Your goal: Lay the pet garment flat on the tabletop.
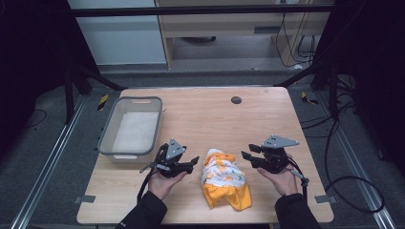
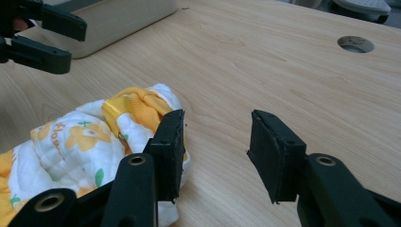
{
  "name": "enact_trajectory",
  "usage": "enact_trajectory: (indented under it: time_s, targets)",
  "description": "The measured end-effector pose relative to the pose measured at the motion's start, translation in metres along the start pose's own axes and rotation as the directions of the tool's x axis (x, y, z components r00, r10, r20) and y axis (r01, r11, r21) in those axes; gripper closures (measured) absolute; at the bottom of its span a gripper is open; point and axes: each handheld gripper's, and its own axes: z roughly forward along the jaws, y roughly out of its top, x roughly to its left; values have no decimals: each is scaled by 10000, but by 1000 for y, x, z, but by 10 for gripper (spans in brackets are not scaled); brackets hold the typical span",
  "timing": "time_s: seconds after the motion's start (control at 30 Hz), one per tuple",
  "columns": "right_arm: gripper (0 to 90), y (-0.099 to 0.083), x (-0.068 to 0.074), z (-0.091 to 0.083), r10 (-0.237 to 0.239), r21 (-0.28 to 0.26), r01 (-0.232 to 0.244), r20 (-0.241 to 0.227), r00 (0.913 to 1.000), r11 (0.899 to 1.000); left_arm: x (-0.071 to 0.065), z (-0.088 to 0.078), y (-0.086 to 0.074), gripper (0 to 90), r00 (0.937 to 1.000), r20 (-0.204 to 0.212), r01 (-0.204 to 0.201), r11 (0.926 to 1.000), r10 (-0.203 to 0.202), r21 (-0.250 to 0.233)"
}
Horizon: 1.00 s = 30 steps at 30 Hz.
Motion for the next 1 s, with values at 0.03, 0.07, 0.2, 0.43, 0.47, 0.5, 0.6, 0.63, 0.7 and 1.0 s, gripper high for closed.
enact_trajectory:
  time_s: [0.03, 0.07, 0.2, 0.43, 0.47, 0.5, 0.6, 0.63, 0.7, 1.0]
  targets:
    - [556, 0, 1, 1, 16, 48, -15, -46, 10000, 10000, -1, 2, 0, 380, 10000, 20, -38, 10000, 38, 68]
    - [557, 0, 1, 3, 25, 96, -24, -107, 9999, 10000, -2, 4, 0, 381, 10000, 52, -60, 9999, 60, 105]
    - [565, -2, 3, 10, -165, 285, 172, -244, 9996, 9994, -6, 12, 0, 390, 9997, 206, -136, 9997, 132, 192]
    - [569, -7, 7, 20, -372, 674, 411, -591, 9976, 9969, -10, 21, -3, 405, 9990, 368, -274, 9988, 259, 405]
    - [569, -8, 7, 21, -363, 726, 408, -614, 9975, 9965, -10, 22, -3, 407, 9989, 395, -285, 9987, 268, 424]
    - [569, -8, 8, 21, -347, 736, 394, -642, 9973, 9965, -10, 22, -3, 407, 9989, 395, -285, 9987, 268, 424]
    - [569, -10, 9, 26, -509, 920, 574, -722, 9961, 9941, -13, 28, -5, 414, 9981, 566, -270, 9979, 237, 584]
    - [569, -11, 10, 27, -516, 956, 586, -742, 9959, 9937, -14, 30, -6, 418, 9979, 575, -325, 9974, 288, 643]
    - [569, -12, 12, 31, -578, 1078, 661, -782, 9953, 9920, -15, 32, -7, 431, 9977, 566, -399, 9966, 359, 716]
    - [600, -17, 11, 46, -551, 1452, 687, -955, 9939, 9870, -14, 40, -10, 487, 9972, 729, -247, 9964, 188, 816]
